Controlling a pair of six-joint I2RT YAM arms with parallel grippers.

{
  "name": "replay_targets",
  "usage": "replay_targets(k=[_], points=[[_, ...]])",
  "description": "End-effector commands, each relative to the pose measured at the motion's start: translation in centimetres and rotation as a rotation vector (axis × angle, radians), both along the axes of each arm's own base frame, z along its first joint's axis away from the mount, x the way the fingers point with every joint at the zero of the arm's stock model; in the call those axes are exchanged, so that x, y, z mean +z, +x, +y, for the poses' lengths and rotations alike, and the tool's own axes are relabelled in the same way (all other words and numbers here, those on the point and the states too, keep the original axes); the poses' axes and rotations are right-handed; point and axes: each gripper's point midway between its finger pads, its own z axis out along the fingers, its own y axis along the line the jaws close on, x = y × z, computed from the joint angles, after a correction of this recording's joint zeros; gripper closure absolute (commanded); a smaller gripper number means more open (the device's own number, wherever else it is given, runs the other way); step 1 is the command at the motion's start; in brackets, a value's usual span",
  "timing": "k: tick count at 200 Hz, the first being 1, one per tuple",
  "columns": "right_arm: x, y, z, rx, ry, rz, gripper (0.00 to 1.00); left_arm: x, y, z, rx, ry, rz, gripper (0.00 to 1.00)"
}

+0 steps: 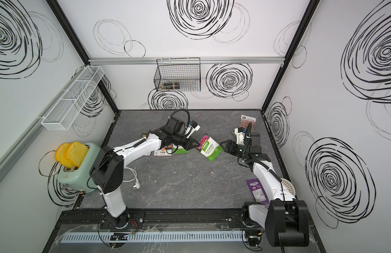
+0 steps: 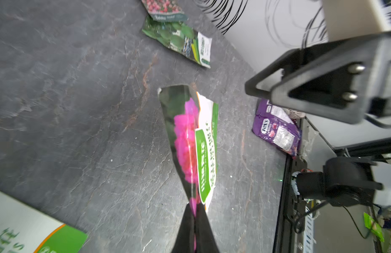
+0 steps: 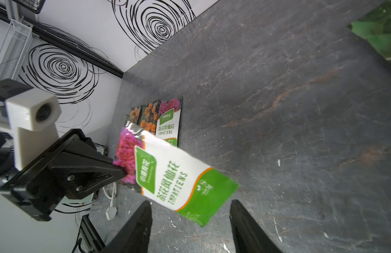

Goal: Arrange the seed packets in a row
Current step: Pick up the seed packet from the center of the board.

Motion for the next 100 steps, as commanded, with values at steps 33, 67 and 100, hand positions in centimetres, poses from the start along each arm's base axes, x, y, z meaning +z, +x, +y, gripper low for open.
replay_targets(k=[33, 67, 100], points=[[0.7, -1.8, 2.9, 0.194, 0.123, -0.1, 0.4, 4.1, -2.2, 3.8, -0.11, -0.156, -0.085, 1.0], [1.1, -3.1, 4.7, 0.267, 0.153, -0.173, 0.41, 4.1, -2.5, 3.6, -0.14, -0.177, -0.069, 1.0], [1.0, -3.3, 6.1, 0.319, 0.139, -0.183, 0.44, 3.2, -2.8, 3.3, -0.155, -0.17, -0.041, 1.0]])
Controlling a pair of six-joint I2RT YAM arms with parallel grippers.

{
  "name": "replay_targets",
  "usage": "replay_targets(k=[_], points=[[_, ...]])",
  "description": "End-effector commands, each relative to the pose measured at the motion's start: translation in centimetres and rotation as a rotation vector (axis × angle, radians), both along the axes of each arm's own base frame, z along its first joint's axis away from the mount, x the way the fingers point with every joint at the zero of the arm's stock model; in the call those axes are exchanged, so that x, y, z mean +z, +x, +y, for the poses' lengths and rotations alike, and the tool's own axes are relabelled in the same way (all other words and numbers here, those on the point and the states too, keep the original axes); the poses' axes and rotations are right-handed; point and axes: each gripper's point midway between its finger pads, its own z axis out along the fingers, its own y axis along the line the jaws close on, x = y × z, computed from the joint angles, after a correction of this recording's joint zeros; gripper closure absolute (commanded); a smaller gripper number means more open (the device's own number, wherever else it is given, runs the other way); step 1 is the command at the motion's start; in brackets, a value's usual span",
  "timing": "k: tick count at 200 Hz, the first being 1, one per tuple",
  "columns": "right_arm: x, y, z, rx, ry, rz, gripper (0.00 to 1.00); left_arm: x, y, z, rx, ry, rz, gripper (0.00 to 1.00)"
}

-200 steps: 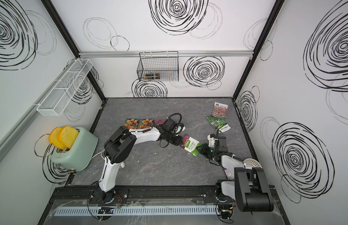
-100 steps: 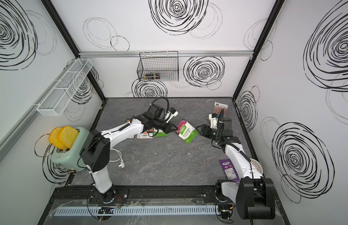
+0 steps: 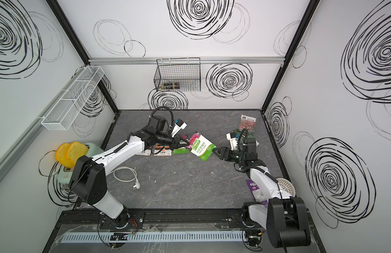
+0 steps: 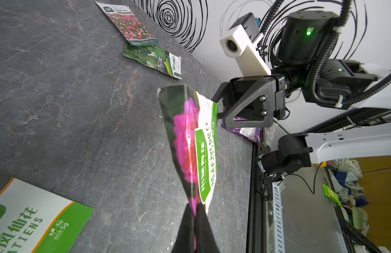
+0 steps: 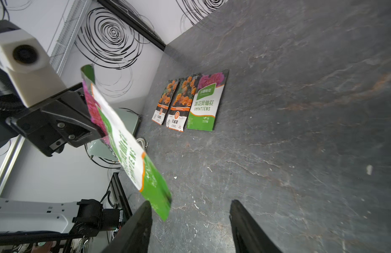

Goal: Arrange the seed packets in a row
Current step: Pick up the seed packet from the center of the board.

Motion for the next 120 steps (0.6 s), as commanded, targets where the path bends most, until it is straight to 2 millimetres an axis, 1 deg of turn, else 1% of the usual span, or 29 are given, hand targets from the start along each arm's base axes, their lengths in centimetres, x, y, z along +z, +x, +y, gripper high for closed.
replay_targets(k=[1, 16, 29, 63, 71, 75, 95, 96, 103, 106, 110, 120], points=[[1.9, 0.1, 1.3, 0.067, 0.011, -0.101, 0.44, -0.1, -0.5, -0.6, -0.064, -0.031, -0.022, 1.0], [1.9, 0.1, 1.7, 0.085, 0.007, -0.105, 0.46, -0.2, -0.8, -0.9, -0.076, -0.032, -0.014, 1.0], [1.9, 0.1, 2.1, 0.097, 0.006, -0.111, 0.52, -0.4, -0.9, -1.1, -0.085, -0.028, -0.008, 1.0], [2.3, 0.4, 3.0, 0.108, -0.016, -0.138, 0.85, -1.1, -0.5, -1.6, -0.075, -0.004, 0.01, 1.0], [2.4, 0.5, 3.0, 0.101, -0.02, -0.142, 0.94, -1.0, -0.2, -1.6, -0.062, -0.007, 0.019, 1.0], [2.5, 0.6, 2.9, 0.095, -0.024, -0.144, 1.0, -1.0, 0.0, -1.6, -0.053, -0.01, 0.026, 1.0], [3.1, 1.3, 2.7, 0.066, -0.033, -0.152, 1.0, -0.4, 2.7, -1.0, 0.062, -0.025, 0.048, 1.0], [3.2, 1.3, 2.7, 0.065, -0.033, -0.153, 1.0, -0.3, 2.8, -1.0, 0.069, -0.027, 0.05, 0.99], [3.6, 1.6, 2.6, 0.054, -0.029, -0.156, 1.0, 0.1, 4.1, -0.5, 0.133, -0.04, 0.061, 0.75], [3.8, 1.7, 2.6, 0.049, -0.025, -0.158, 1.0, 0.3, 4.6, -0.3, 0.164, -0.046, 0.07, 0.67], [4.0, 1.8, 2.6, 0.043, -0.02, -0.159, 1.0, 0.6, 5.3, 0.0, 0.202, -0.058, 0.071, 0.62], [4.5, 2.4, 2.4, 0.016, -0.011, -0.156, 1.0, 1.9, 6.4, 0.7, 0.267, -0.106, 0.065, 0.53]])
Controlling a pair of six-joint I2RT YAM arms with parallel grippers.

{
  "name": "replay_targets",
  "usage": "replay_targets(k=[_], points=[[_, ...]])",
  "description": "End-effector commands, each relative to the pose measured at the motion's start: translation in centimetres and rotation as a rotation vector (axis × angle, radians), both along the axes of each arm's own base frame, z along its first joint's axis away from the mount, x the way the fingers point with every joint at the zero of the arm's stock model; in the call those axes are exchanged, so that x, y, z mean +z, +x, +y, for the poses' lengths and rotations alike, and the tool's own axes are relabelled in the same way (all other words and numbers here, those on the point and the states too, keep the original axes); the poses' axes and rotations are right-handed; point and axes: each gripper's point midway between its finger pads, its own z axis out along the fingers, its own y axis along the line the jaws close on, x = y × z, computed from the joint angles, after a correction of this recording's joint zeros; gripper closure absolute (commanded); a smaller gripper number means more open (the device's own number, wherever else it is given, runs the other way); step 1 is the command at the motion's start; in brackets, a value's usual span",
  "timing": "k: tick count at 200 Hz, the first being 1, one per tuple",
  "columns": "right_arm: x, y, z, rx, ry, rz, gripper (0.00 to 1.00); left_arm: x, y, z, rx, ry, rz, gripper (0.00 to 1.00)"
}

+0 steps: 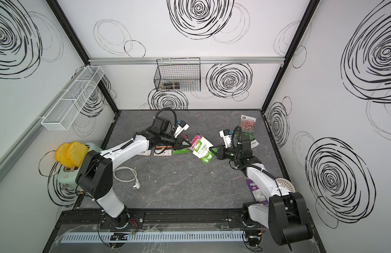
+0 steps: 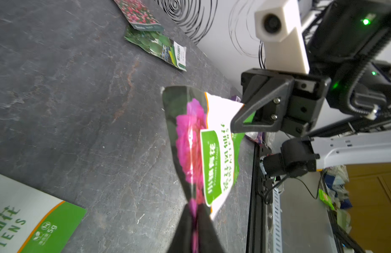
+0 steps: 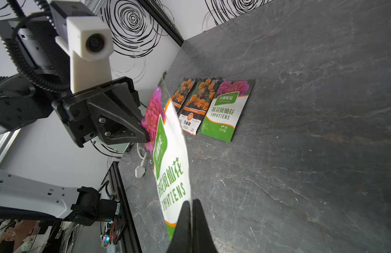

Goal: Arrange the seed packets in a row
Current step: Pick up the seed packet from the center of the board.

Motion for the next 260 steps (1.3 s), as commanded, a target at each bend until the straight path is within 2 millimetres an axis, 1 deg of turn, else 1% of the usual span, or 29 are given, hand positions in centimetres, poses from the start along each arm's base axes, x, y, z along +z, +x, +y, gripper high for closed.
replay_targets(k=[1, 9, 12, 23, 35, 44, 60, 81, 110, 120, 146, 152, 155, 172, 211, 229, 260], points=[[2.5, 1.7, -0.1, -0.051, 0.017, -0.056, 1.0, 4.0, 4.4, 1.3, 0.195, -0.103, -0.042, 0.52], [2.9, 2.2, -0.3, -0.083, 0.029, -0.037, 1.0, 4.5, 5.4, 2.1, 0.281, -0.115, -0.037, 0.39], [3.1, 2.4, -0.4, -0.094, 0.037, -0.031, 1.0, 4.6, 5.7, 2.4, 0.306, -0.115, -0.041, 0.36], [3.7, 3.1, -0.6, -0.139, 0.078, -0.007, 1.0, 5.3, 6.2, 2.9, 0.374, -0.159, 0.0, 0.33], [4.2, 3.8, -0.7, -0.186, 0.133, 0.034, 1.0, 5.2, 6.4, 3.3, 0.439, -0.189, 0.058, 0.28], [4.7, 4.3, -0.8, -0.22, 0.181, 0.057, 1.0, 5.3, 6.2, 3.3, 0.46, -0.215, 0.095, 0.26], [5.8, 4.8, -0.9, -0.272, 0.264, 0.07, 1.0, 5.1, 5.6, 3.5, 0.504, -0.255, 0.154, 0.27], [6.5, 5.3, -0.6, -0.315, 0.324, 0.091, 1.0, 5.2, 4.0, 3.0, 0.521, -0.32, 0.231, 0.29], [7.1, 5.6, -0.1, -0.335, 0.386, 0.108, 1.0, 5.2, 2.0, 1.7, 0.508, -0.376, 0.3, 0.31], [7.0, 5.6, 0.3, -0.328, 0.4, 0.12, 1.0, 5.3, 1.5, 1.0, 0.487, -0.41, 0.327, 0.33], [7.3, 5.3, 1.4, -0.299, 0.4, 0.121, 1.0, 5.9, 0.6, -0.5, 0.442, -0.452, 0.338, 0.36], [7.4, 5.3, 1.6, -0.294, 0.401, 0.122, 1.0, 5.6, 0.4, -0.9, 0.436, -0.45, 0.354, 0.37], [7.3, 5.2, 1.7, -0.292, 0.401, 0.124, 1.0, 6.2, 0.3, -1.1, 0.424, -0.469, 0.34, 0.37], [7.4, 5.0, 2.1, -0.279, 0.4, 0.125, 1.0, 6.7, 0.0, -1.8, 0.4, -0.492, 0.339, 0.37], [7.8, 4.7, 2.7, -0.256, 0.404, 0.12, 1.0, 6.5, -0.1, -3.3, 0.359, -0.505, 0.352, 0.42], [8.0, 4.6, 2.7, -0.253, 0.405, 0.116, 1.0, 6.3, -0.2, -3.3, 0.359, -0.503, 0.351, 0.44], [8.5, 4.7, 2.8, -0.249, 0.399, 0.107, 1.0, 6.0, -0.4, -2.6, 0.376, -0.488, 0.345, 0.44]])
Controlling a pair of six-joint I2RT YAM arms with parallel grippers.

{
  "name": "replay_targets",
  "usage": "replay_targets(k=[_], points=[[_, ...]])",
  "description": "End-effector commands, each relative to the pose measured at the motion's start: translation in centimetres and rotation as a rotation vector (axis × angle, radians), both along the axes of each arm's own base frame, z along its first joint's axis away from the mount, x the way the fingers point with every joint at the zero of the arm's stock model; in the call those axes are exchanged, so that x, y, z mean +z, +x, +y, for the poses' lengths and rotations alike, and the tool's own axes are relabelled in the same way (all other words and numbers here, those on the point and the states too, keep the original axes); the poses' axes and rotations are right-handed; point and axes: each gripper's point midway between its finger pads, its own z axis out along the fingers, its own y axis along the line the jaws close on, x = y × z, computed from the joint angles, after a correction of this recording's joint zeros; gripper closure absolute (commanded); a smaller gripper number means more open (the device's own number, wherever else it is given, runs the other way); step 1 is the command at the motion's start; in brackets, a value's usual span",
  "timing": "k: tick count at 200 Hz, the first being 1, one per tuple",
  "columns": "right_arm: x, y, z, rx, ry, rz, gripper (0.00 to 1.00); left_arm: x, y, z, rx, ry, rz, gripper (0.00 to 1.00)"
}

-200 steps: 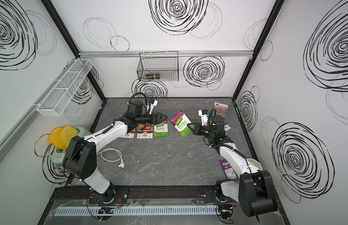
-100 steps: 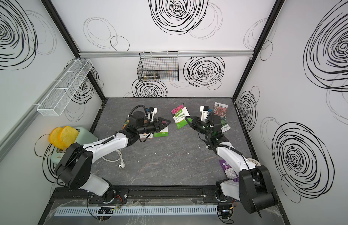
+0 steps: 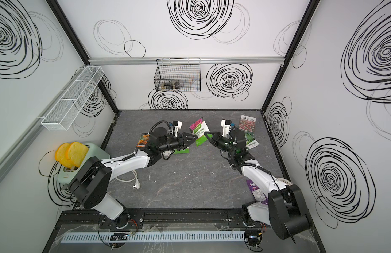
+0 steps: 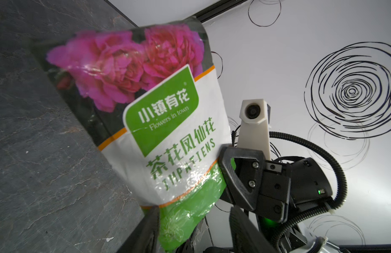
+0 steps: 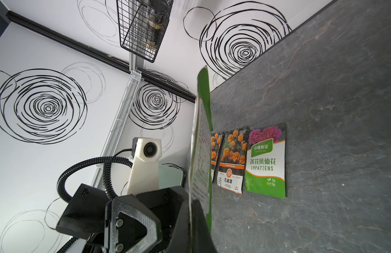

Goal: Arrange the seed packets in a row
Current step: Pick up the seed packet from the center of the board.

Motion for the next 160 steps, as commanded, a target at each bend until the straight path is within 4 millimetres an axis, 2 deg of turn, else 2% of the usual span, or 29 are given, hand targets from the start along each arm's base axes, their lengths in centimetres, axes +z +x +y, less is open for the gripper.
replay_targets(k=[1, 72, 127, 160], points=[[2.0, 0.2, 0.3, 0.002, 0.029, -0.04, 1.0, 2.1, -0.1, 0.3, 0.001, -0.047, -0.054, 0.44], [2.7, 0.3, 0.5, 0.015, 0.039, -0.047, 1.0, 1.6, -0.3, 0.9, 0.01, -0.036, -0.056, 0.44], [2.9, -0.3, 0.7, 0.027, 0.053, -0.042, 1.0, 0.8, 0.3, 0.5, 0.006, -0.036, -0.053, 0.44], [2.5, -0.7, 1.0, 0.031, 0.063, -0.03, 1.0, 1.4, 0.5, 0.0, 0.0, -0.058, -0.075, 0.45]])
